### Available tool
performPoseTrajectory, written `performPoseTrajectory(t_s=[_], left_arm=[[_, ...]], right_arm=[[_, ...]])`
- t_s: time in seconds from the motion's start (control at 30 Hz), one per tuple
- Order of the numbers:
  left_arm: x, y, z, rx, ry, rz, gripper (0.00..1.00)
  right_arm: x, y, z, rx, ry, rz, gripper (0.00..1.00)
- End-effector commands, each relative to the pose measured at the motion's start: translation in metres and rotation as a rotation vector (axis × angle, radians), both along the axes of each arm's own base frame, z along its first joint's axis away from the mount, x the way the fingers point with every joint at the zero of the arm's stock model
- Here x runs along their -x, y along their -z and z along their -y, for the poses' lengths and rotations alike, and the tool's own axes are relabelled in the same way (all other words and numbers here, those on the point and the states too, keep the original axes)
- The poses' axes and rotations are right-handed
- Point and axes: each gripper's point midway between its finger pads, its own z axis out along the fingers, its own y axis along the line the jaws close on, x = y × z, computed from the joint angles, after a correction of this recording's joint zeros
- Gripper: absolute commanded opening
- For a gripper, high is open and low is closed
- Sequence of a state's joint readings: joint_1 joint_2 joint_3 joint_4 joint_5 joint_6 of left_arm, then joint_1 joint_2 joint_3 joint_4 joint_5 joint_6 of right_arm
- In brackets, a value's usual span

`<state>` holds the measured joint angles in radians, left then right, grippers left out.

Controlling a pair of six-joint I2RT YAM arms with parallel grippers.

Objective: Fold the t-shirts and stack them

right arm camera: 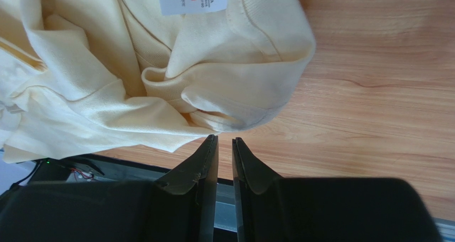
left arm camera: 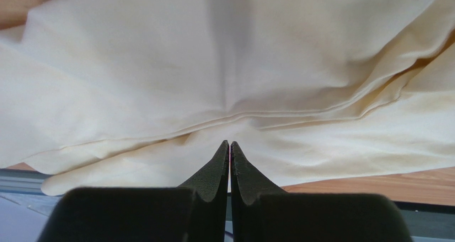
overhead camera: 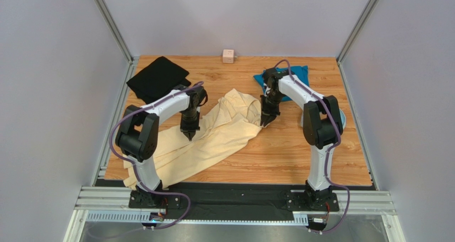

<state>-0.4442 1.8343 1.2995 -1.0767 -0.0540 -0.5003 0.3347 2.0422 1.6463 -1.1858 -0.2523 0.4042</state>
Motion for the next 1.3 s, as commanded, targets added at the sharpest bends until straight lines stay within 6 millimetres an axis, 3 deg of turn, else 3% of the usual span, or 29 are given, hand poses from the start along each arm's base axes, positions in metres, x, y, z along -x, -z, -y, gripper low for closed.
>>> performPoseTrajectory(t_s=[0.0, 0.17, 0.37, 0.5, 0.7, 0.83, 1.0, 1.27], left_arm=[[0.013, -0.019, -0.008, 0.016, 0.031, 0.027, 0.07], [0.020, -0.023, -0.003, 0.076, 0.071, 0.037, 0.07], [0.032, -0.007, 0.018, 0.113, 0.175, -0.029, 0.03], [0.050, 0.016, 0.031, 0.094, 0.233, -0.124, 0.00], [0.066, 0.042, 0.039, 0.103, 0.180, -0.197, 0.00], [0.068, 0.048, 0.036, 0.077, 0.168, -0.210, 0.00], [0.052, 0.043, 0.041, 0.061, 0.172, -0.188, 0.00], [-0.002, 0.038, 0.056, 0.010, 0.183, -0.145, 0.00]], right_arm=[[0.007, -0.001, -0.017, -0.013, -0.064, 0.038, 0.20], [0.015, 0.030, -0.016, 0.040, -0.082, -0.016, 0.18], [0.012, 0.045, -0.007, 0.113, -0.105, -0.056, 0.06], [-0.004, 0.048, -0.013, 0.115, -0.113, -0.055, 0.02], [-0.056, 0.048, -0.053, 0.036, -0.117, 0.014, 0.00], [-0.089, 0.043, -0.083, -0.026, -0.116, 0.083, 0.00], [-0.125, 0.040, -0.099, -0.086, -0.049, 0.174, 0.00], [-0.164, 0.029, -0.082, -0.141, 0.060, 0.256, 0.00]])
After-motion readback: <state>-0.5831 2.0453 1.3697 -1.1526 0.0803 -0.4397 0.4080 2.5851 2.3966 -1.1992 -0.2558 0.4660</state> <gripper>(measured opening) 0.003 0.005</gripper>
